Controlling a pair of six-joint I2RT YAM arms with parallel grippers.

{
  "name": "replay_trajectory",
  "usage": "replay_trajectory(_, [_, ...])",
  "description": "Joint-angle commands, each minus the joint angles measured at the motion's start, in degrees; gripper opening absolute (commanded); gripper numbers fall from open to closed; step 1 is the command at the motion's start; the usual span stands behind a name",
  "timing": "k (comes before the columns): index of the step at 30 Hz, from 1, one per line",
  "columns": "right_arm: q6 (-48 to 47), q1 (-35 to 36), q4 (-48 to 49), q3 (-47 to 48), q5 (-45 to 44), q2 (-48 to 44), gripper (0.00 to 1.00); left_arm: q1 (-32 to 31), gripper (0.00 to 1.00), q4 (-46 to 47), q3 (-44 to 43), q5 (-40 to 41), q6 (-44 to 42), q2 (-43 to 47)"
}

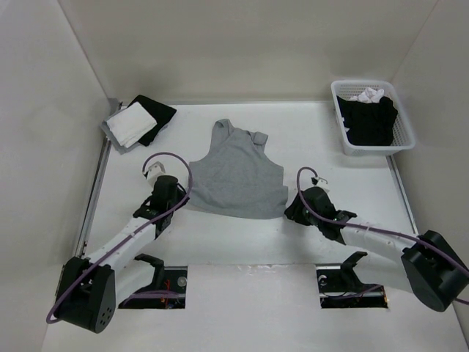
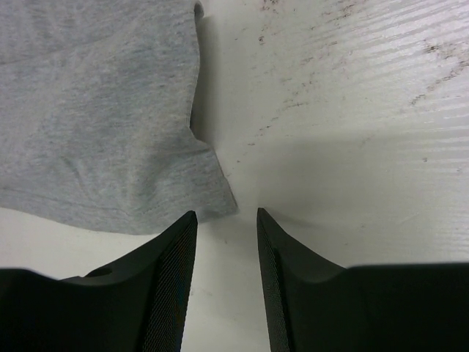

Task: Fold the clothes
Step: Flatten the tank top out

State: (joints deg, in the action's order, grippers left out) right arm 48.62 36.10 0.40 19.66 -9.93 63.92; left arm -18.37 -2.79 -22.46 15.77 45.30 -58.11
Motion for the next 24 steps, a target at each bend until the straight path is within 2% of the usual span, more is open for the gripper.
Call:
replay_trajectory(1, [0.2, 0.5, -0.3, 3.2, -0.6, 2.5, 0.43, 0.4, 0.03, -1.1, 1.4, -1.0, -0.8, 0.8])
replay_trajectory(5, [0.1, 0.6, -0.3, 4.9, 0.4, 6.4, 0.38, 0.6, 0.03, -0.1, 2.2, -1.7, -0.8, 0.8])
replay_trajectory(9, [-0.2, 1.1, -0.8, 6.4, 1.4, 9.0, 0.26, 0.9, 0.03, 0.3, 1.9, -2.2, -1.4, 0.9])
replay_trajectory(10, [-0.3, 1.1, -1.2, 6.8, 1.7, 9.1, 0.15, 0.9, 0.03, 0.3, 1.6, -2.4, -1.4, 1.2])
replay_trajectory(13, [0.2, 1.1, -1.1, 6.5, 1.3, 7.5, 0.01, 0.9, 0.02, -0.3, 0.8, -2.8, -1.4, 2.7])
replay_trajectory(16, [0.2, 2.4, -2.9, 7.1, -2.3, -1.1, 0.00, 0.2, 0.00, -3.3, -2.7, -3.6, -0.6, 7.7])
replay_trajectory(18, [-0.5, 4.5, -8.0, 10.1, -4.9, -9.7, 0.00, -1.3, 0.00, -7.2, -7.5, -3.1, 0.0, 13.1])
replay_trajectory(21, [-3.8, 7.4, -19.5, 20.6, -10.4, -20.3, 0.00, -4.2, 0.00, -13.3, -18.0, 0.3, -0.7, 20.6])
replay_trajectory(24, [-9.7, 12.4, -27.9, 36.0, -16.9, -24.9, 0.00, -7.9, 0.00, -16.7, -29.4, 4.3, -2.5, 24.6])
